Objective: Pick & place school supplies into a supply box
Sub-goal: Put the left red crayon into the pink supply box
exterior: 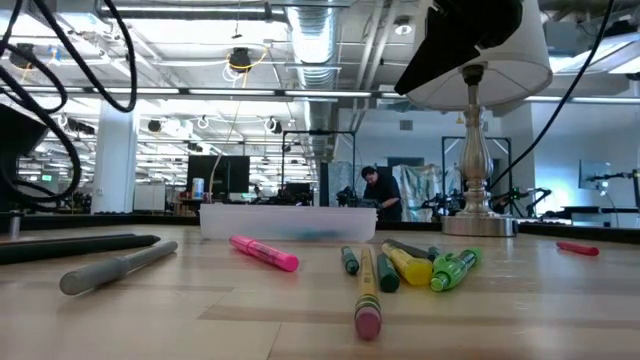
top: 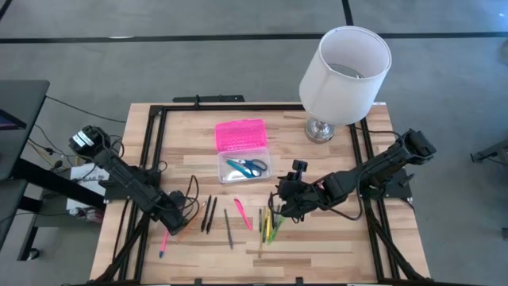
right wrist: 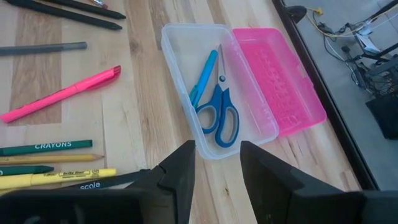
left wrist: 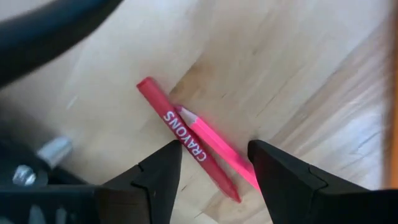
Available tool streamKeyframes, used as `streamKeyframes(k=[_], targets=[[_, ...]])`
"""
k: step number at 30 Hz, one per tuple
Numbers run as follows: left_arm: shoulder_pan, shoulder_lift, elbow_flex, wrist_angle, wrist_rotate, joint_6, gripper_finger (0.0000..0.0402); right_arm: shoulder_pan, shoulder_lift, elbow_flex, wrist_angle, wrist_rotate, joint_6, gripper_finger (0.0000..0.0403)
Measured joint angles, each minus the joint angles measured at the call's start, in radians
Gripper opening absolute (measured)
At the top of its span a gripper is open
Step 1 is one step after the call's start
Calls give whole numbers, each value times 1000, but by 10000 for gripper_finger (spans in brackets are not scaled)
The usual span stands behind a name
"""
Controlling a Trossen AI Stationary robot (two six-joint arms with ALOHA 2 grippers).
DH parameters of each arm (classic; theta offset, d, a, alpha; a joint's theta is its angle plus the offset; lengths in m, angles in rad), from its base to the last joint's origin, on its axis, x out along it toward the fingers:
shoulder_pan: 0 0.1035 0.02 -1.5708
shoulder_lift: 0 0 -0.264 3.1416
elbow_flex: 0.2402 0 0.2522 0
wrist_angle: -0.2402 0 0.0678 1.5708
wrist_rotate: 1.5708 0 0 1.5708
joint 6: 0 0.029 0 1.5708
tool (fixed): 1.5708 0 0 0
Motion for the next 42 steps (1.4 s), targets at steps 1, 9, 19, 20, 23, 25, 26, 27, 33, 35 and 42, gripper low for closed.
streamKeyframes(k=[1, 9, 19, 20, 23, 25, 26, 27, 33, 35, 42], targets=[[6, 0, 0, 7, -4, 15, 196, 0, 0, 0, 0, 0, 0, 122], [55, 0, 0, 35, -7, 129, 197, 0, 0, 0, 0, 0, 0, 122], [110, 0, 2, 81, -34, 290, 197, 0, 0, 0, 0, 0, -4, 122], [115, 0, 2, 87, -41, 303, 197, 0, 0, 0, 0, 0, -7, 122], [125, 0, 3, 101, -62, 341, 197, 0, 0, 0, 0, 0, -7, 122], [132, 0, 3, 111, -77, 365, 197, 0, 0, 0, 0, 0, -7, 122], [135, 0, 3, 115, -84, 375, 197, 0, 0, 0, 0, 0, -8, 122], [138, 0, 3, 118, -90, 385, 197, 0, 0, 0, 0, 0, -8, 122], [152, 1, 3, 128, -140, 428, 197, 0, 0, 0, 0, 0, -8, 122], [158, 1, 3, 126, -144, 429, 197, 0, 0, 0, 0, 0, -8, 122], [179, 1, 3, 100, -150, 428, 192, 0, 0, 0, 0, 0, -8, 122]])
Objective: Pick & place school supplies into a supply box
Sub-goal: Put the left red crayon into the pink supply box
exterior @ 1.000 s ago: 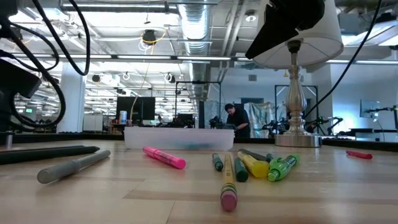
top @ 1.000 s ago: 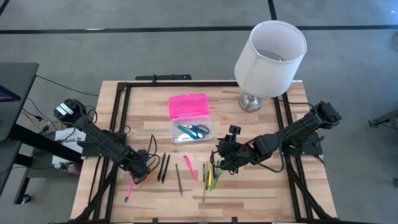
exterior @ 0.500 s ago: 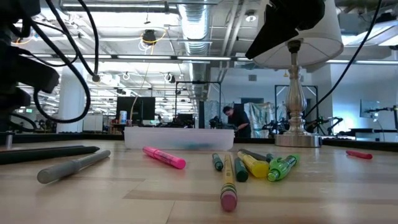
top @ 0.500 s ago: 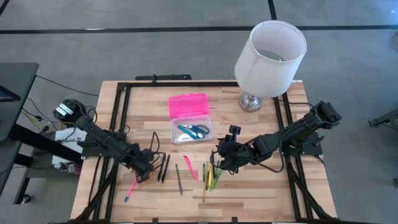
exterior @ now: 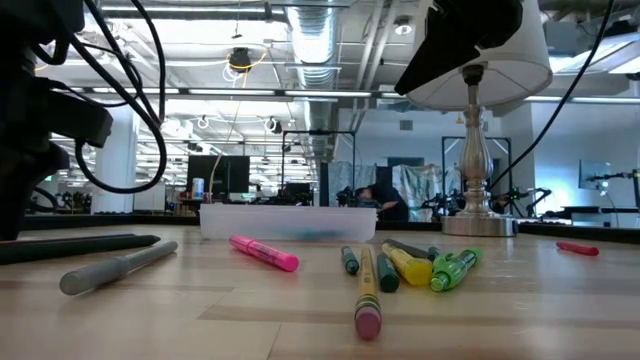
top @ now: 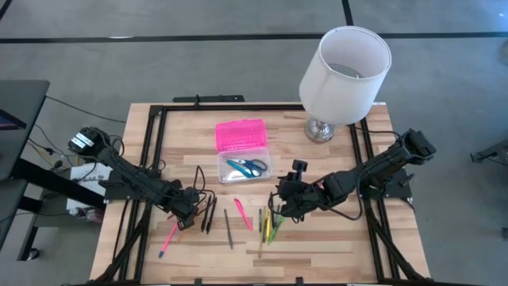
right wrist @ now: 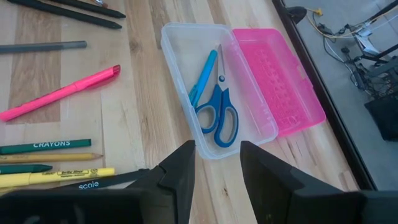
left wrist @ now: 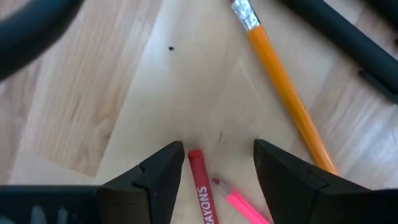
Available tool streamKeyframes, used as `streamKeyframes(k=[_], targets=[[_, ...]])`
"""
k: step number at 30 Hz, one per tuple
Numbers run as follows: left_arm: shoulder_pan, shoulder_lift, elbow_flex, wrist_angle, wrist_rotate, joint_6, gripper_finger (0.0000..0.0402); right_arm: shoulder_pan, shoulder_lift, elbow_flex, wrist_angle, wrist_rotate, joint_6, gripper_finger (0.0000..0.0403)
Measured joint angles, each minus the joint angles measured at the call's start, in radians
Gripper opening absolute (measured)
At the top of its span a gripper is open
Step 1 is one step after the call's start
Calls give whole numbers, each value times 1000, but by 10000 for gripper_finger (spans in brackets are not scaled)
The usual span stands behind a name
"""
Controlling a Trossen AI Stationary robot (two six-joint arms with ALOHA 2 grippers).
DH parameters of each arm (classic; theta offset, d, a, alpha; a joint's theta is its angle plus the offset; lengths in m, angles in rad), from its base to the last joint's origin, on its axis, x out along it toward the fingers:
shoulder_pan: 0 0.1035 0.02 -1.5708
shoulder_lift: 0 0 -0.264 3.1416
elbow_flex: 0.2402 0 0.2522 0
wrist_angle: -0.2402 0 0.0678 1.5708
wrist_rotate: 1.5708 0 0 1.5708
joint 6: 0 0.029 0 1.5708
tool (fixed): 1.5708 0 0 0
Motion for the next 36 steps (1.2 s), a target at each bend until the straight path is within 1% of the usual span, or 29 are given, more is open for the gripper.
streamKeyframes(k=[7, 11, 21, 36], targets=[[12, 0, 0, -42, 17, -24, 140, 0, 0, 0, 0, 0, 0, 122], [12, -1, 0, -51, 28, -26, 124, 0, 0, 0, 0, 0, 0, 122], [13, -1, 0, -65, 76, -26, 134, 0, 0, 0, 0, 0, 1, 122], [12, -2, 0, -98, 127, -25, 135, 0, 0, 0, 0, -2, 1, 122]])
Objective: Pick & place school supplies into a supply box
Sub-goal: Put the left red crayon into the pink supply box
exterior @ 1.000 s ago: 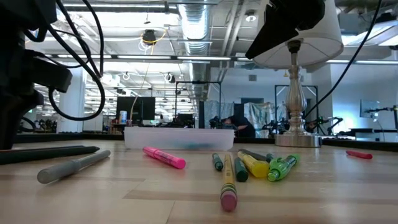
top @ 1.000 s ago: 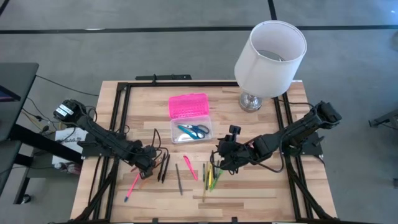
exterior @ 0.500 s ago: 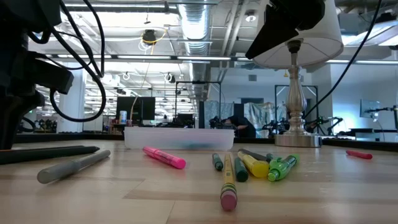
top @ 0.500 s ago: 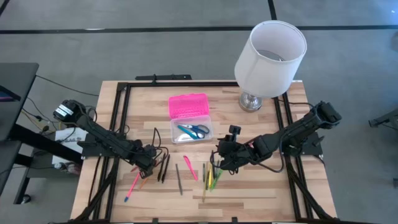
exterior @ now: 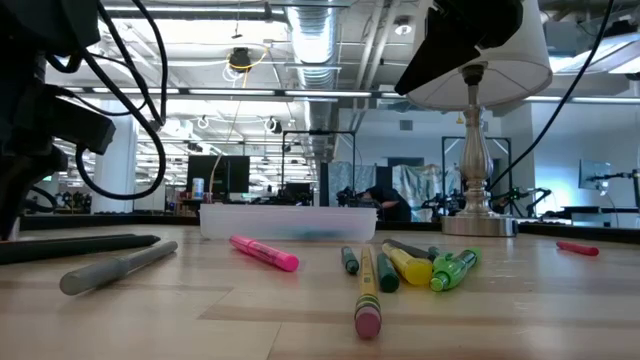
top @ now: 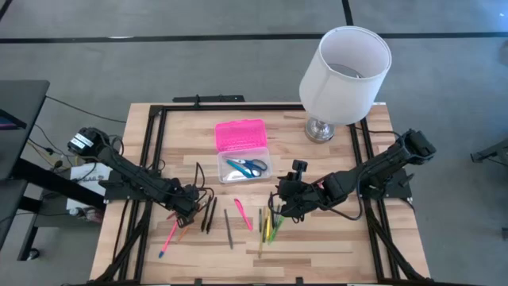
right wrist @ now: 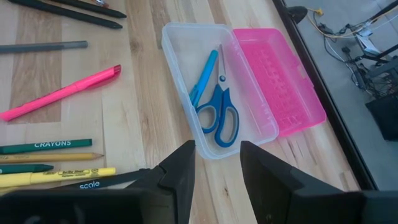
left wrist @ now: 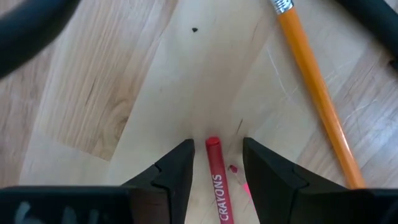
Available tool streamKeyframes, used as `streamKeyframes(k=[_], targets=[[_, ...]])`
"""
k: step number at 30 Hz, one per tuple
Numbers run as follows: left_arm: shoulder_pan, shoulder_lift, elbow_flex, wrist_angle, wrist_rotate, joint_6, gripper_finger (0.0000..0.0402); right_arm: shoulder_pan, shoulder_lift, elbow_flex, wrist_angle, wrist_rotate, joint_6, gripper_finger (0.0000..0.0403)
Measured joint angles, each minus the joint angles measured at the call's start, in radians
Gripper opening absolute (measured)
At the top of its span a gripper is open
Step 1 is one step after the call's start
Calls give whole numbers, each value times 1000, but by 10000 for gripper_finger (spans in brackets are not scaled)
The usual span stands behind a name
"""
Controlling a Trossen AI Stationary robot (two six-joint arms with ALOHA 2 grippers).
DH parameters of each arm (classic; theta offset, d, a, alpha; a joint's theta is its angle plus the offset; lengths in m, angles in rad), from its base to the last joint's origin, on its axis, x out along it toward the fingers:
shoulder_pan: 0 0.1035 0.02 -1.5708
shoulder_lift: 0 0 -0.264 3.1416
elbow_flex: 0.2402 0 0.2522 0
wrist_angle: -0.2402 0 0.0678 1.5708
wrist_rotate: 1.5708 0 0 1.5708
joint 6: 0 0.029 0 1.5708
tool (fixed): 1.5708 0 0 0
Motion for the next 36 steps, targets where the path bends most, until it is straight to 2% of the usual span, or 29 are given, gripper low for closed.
streamKeyframes(k=[6, 14, 29, 36], targets=[[-1, 0, 0, -7, 19, 0, 127, 0, 0, 0, 0, 0, 0, 122], [-2, 0, -1, -18, 36, 9, 89, 0, 0, 0, 0, -1, 0, 122], [2, 0, -2, -19, 18, 120, 22, 0, 0, 0, 0, -2, 0, 122], [36, 0, -2, -7, -1, 208, 22, 0, 0, 0, 0, -2, 0, 122]])
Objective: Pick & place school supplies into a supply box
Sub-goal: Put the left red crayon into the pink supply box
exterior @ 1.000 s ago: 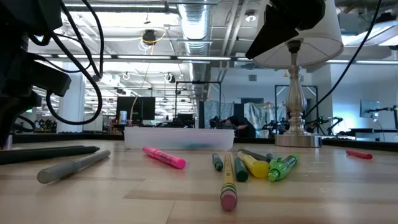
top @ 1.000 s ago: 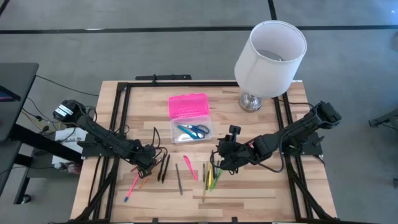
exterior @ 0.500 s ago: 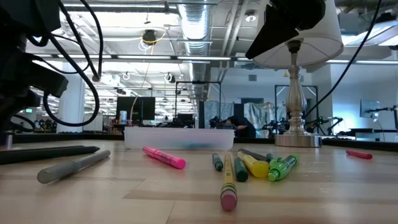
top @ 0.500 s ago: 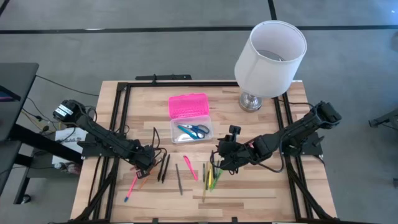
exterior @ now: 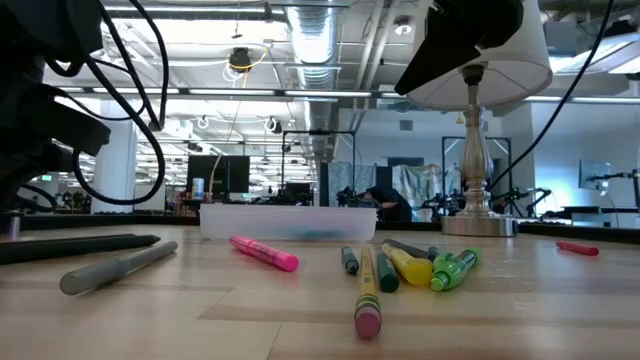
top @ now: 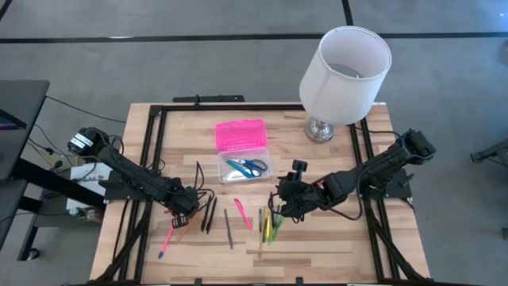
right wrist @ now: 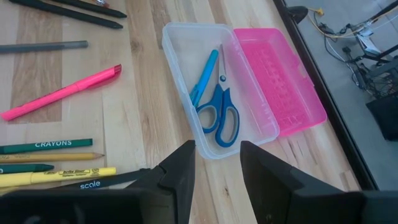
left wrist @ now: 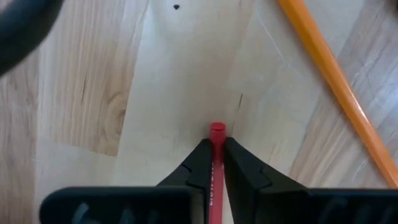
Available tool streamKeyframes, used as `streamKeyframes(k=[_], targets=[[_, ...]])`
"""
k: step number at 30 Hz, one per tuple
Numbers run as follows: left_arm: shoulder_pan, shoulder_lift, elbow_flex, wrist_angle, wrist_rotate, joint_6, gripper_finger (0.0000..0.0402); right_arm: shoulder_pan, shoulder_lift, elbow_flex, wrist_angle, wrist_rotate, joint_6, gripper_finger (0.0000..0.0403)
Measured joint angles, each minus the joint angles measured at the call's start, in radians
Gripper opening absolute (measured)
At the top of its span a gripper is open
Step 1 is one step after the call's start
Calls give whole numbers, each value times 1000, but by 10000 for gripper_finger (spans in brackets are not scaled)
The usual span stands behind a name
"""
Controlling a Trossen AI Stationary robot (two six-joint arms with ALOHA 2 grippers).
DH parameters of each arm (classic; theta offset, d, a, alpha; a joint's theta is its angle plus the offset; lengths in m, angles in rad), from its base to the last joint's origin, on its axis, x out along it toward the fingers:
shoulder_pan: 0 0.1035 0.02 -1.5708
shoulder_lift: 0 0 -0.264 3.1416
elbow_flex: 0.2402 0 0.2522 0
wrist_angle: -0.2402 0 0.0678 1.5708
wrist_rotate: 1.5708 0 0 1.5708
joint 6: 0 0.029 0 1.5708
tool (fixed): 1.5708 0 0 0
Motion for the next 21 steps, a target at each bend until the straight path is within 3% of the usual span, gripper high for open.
streamKeyframes(k=[9, 15, 21], targets=[[32, 1, 5, 2, -26, 97, 21, 0, 0, 0, 0, 0, 0, 122], [37, 5, 63, -7, -194, 188, 21, 0, 0, 0, 0, 1, 0, 122], [84, 5, 131, -7, -255, 288, 21, 0, 0, 0, 0, 1, -1, 122]])
